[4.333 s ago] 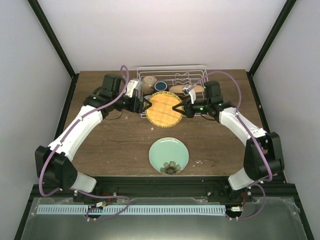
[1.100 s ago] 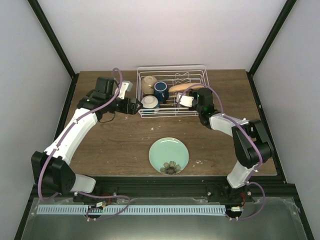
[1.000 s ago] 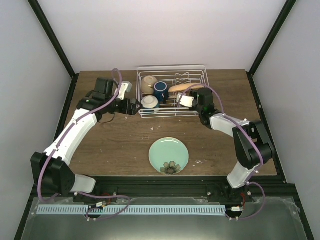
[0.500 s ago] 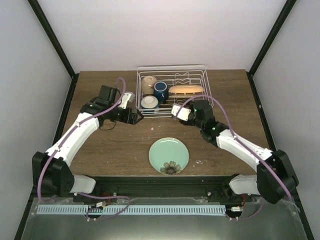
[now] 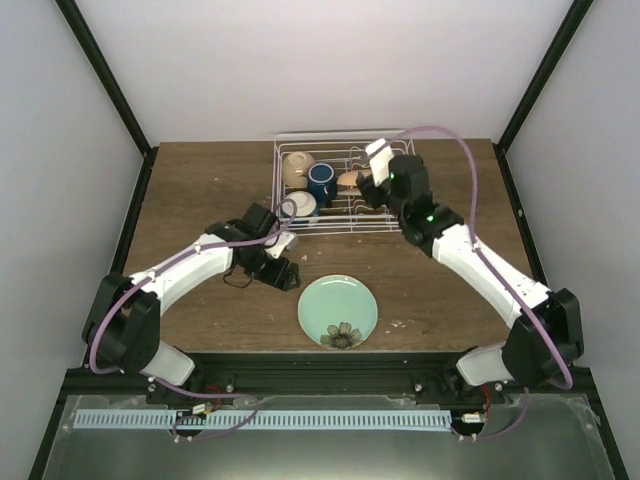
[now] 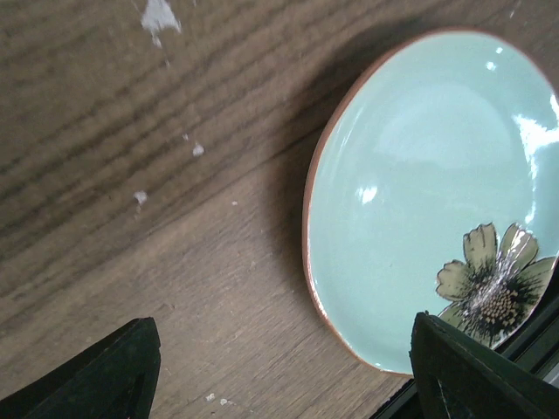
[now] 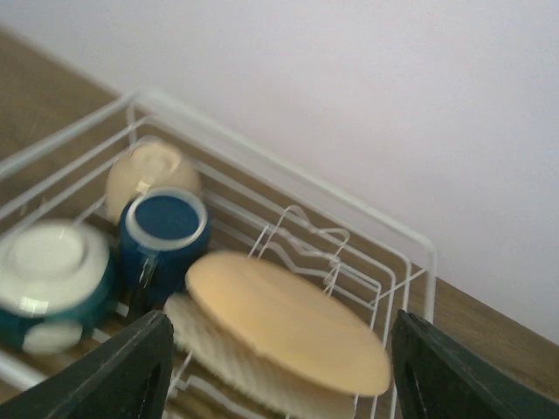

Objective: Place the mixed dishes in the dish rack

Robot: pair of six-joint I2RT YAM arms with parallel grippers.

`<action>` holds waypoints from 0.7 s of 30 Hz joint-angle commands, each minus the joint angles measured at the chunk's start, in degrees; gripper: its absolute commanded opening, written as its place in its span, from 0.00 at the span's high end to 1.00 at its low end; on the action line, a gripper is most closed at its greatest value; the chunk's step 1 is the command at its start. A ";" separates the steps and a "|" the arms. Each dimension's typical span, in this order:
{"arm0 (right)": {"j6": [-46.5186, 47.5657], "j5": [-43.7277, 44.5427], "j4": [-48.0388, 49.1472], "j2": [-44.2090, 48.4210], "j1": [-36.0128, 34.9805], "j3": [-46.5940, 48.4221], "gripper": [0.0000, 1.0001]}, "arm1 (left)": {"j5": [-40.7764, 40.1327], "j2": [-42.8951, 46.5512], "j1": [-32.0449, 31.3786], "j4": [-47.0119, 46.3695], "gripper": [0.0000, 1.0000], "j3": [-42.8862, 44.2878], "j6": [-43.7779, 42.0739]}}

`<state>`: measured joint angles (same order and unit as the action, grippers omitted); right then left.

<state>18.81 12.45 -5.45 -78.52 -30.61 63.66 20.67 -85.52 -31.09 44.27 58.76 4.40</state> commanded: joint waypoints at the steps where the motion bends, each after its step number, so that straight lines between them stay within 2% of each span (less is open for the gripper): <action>1: -16.60 1.37 -5.50 -2.01 3.33 9.09 0.30 | 2.21 -1.05 -0.37 -1.87 0.21 -2.43 -1.34; 5: -26.85 -5.71 -8.38 -2.60 7.51 14.07 0.30 | 6.32 -1.83 -0.34 -5.75 0.21 -5.32 -1.29; 8: -31.14 -9.22 -11.72 -3.62 9.73 17.50 0.30 | 9.86 -2.91 -0.37 -10.11 0.21 -7.25 -0.34; 12: -33.14 -10.50 -15.07 -4.75 10.43 20.18 0.29 | 10.94 -7.47 -0.32 -12.97 0.23 -7.76 0.50; 21: -33.48 -10.66 -15.01 -1.30 10.97 18.03 0.28 | 13.61 -13.61 -0.59 -19.53 0.25 -7.26 3.74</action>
<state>-13.41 2.28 -19.40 -82.61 -20.03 81.43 32.64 -96.55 -31.27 29.43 51.46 6.17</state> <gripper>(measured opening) 0.718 0.757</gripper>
